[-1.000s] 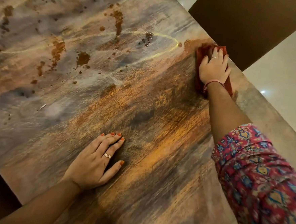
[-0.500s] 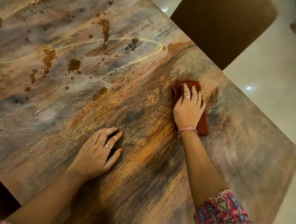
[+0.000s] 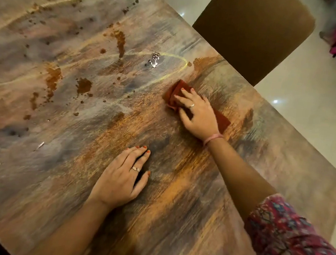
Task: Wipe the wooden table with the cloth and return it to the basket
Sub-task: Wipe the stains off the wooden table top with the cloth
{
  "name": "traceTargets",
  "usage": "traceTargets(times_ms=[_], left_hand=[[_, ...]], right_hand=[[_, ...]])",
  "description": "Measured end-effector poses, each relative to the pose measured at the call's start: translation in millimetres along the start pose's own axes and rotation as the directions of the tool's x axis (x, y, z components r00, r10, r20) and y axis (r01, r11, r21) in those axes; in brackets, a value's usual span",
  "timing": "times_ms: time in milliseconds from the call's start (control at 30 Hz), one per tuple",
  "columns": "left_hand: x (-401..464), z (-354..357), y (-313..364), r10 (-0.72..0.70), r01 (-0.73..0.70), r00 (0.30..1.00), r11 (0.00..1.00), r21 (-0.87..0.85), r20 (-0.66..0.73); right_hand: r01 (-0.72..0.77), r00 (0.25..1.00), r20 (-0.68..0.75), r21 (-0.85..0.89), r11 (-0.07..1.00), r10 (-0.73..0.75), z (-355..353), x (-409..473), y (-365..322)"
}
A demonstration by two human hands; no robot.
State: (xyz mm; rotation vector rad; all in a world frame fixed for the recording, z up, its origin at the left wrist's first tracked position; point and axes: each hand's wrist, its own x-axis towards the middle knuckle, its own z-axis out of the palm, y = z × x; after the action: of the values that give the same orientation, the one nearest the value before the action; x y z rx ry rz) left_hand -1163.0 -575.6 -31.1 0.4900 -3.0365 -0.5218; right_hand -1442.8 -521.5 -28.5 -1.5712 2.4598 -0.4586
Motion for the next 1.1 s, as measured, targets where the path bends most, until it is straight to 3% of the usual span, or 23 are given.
traceTargets(times_ms=[33, 100, 167, 200, 233, 300, 367, 433, 467, 533, 600, 633, 667, 733, 800, 867, 1000, 1100], left_hand=[[0, 1, -1, 0.005, -0.005, 1.000, 1.000, 0.000, -0.001], [0, 1, -2, 0.009, -0.009, 1.000, 1.000, 0.008, -0.004], [0, 2, -2, 0.016, -0.016, 1.000, 1.000, 0.018, -0.002], [0, 3, -2, 0.017, -0.017, 1.000, 1.000, 0.019, -0.007], [0, 3, -2, 0.019, -0.018, 1.000, 1.000, 0.021, -0.015], [0, 4, -2, 0.028, -0.027, 0.999, 0.999, 0.030, -0.021], [0, 5, -3, 0.024, -0.023, 0.999, 0.999, 0.036, -0.026], [0, 6, -3, 0.023, -0.022, 0.999, 0.999, 0.039, -0.025], [0, 7, -3, 0.024, -0.023, 0.999, 0.999, 0.042, -0.025], [0, 8, -4, 0.022, -0.021, 0.999, 0.998, 0.055, -0.025], [0, 7, -3, 0.019, -0.018, 1.000, 0.998, 0.057, -0.021], [0, 7, -3, 0.019, -0.018, 1.000, 0.998, 0.056, -0.023], [0, 7, -3, 0.020, -0.019, 1.000, 0.998, 0.057, -0.024], [0, 6, -3, 0.019, -0.018, 1.000, 0.998, 0.058, -0.021], [1, 6, -2, 0.019, -0.018, 1.000, 0.998, 0.054, -0.021], [1, 7, -3, 0.019, -0.018, 0.999, 0.999, 0.044, -0.028], [1, 7, -3, 0.016, -0.015, 0.999, 0.999, 0.029, -0.040], [1, 8, -3, 0.019, -0.017, 0.999, 0.999, 0.030, -0.038]], right_hand=[[-0.037, 0.999, -0.025, -0.006, 0.999, 0.036, -7, 5, 17], [-0.272, 0.955, -0.117, 0.014, 0.962, 0.272, -21, 25, 47], [-0.554, 0.802, -0.205, 0.091, 0.827, 0.560, -27, 51, 58], [-0.633, 0.736, -0.232, 0.099, 0.768, 0.636, -23, 62, 51], [-0.654, 0.720, -0.239, 0.078, 0.752, 0.651, -16, 70, 39], [-0.511, 0.843, -0.185, 0.017, 0.860, 0.505, -2, 75, 13], [-0.209, 0.975, -0.075, -0.029, 0.977, 0.207, 6, 69, -5], [-0.013, 1.000, 0.028, -0.036, 0.999, 0.014, -2, 66, 7], [-0.016, 0.999, 0.028, -0.043, 0.999, 0.017, -10, 71, 22], [-0.256, 0.965, -0.065, -0.013, 0.967, 0.254, -26, 89, 50], [-0.542, 0.822, -0.155, 0.083, 0.836, 0.548, -33, 108, 56], [-0.566, 0.802, -0.175, 0.085, 0.820, 0.571, -28, 114, 45], [-0.510, 0.843, -0.174, 0.049, 0.859, 0.510, -19, 115, 30], [-0.279, 0.955, -0.108, -0.012, 0.960, 0.276, -4, 106, 11], [-0.153, 0.987, -0.047, -0.027, 0.988, 0.151, -8, 102, 22], [-0.232, 0.970, -0.081, -0.027, 0.972, 0.229, -20, 112, 43], [-0.538, 0.830, -0.142, 0.054, 0.841, 0.540, -25, 137, 45], [-0.478, 0.870, -0.121, 0.025, 0.878, 0.477, -9, 121, 18]])
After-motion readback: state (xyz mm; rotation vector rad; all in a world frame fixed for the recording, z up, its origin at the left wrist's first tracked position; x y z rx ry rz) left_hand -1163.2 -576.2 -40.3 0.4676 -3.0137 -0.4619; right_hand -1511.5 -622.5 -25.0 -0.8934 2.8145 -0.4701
